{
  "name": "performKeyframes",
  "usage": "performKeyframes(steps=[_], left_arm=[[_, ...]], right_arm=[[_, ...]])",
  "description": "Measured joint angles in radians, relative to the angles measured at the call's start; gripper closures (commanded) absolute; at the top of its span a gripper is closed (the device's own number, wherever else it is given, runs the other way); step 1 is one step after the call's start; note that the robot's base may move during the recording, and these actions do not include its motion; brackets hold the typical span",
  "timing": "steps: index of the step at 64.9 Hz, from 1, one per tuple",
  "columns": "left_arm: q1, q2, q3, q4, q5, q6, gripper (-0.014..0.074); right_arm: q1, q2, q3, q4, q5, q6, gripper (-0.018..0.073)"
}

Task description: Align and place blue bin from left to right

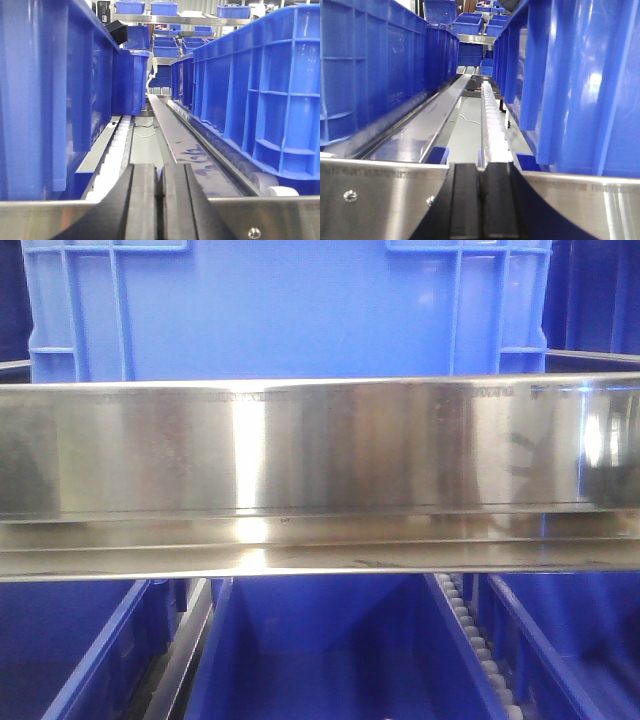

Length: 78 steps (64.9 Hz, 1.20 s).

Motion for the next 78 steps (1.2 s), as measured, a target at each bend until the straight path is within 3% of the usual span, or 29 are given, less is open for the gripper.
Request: performKeyframes(steps=[78], left_arm=[[0.0,0.0,-0.003,0.0,-0.002,0.0,0.0707]], right_arm=[[0.0,0.0,-0.001,0.0,-0.037,0.0,0.0639]])
